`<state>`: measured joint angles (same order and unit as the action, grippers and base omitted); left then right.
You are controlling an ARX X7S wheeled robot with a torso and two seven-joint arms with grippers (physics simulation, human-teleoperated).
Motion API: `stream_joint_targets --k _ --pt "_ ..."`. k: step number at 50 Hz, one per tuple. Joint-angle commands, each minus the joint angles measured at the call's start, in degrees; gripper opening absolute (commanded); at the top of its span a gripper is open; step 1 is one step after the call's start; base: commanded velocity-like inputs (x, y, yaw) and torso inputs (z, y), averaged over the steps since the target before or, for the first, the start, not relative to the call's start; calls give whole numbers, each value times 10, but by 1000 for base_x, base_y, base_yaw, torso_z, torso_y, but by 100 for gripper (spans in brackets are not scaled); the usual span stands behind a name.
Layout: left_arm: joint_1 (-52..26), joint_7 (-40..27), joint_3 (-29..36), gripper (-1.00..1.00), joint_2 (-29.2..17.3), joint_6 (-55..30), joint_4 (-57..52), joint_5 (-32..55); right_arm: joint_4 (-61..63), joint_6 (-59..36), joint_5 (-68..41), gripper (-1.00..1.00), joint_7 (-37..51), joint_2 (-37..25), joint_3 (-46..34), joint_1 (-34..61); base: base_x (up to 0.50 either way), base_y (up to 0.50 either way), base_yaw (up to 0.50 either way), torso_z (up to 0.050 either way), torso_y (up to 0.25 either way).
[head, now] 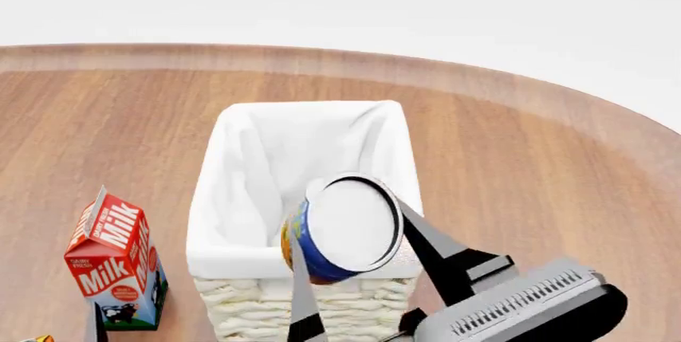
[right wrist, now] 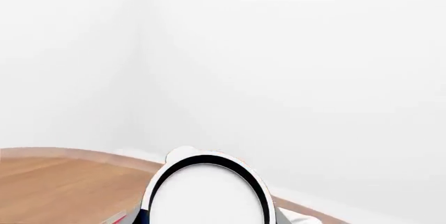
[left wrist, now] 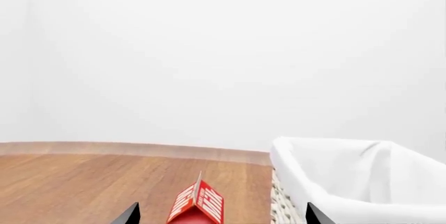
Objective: Pick up the alphabet soup, and put it in the basket.
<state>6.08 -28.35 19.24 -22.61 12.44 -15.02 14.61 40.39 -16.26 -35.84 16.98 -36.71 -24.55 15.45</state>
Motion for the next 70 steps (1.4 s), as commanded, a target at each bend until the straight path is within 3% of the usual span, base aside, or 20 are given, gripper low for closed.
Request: stream_joint_targets --k 1,15,23,57,70 --pt "-1 -1 4 100 0 -2 0 -3 29 -146 -37 -100 43 17 -8 138 0 0 0 0 0" --pt "-4 -2 4 100 -1 -1 2 -3 -67 -298 -70 -100 73 95 -45 328 0 0 0 0 1" --pt "-10 0 7 100 2 1 12 -3 -166 -331 -69 -100 62 138 -55 408 0 0 0 0 0" --pt "-7 -4 7 100 -3 4 5 3 -520 -366 -42 -100 27 269 -78 596 0 0 0 0 1" --pt "-2 -5 7 100 -6 5 -1 7 -561 -359 -35 -100 16 285 -101 601 0 0 0 0 1"
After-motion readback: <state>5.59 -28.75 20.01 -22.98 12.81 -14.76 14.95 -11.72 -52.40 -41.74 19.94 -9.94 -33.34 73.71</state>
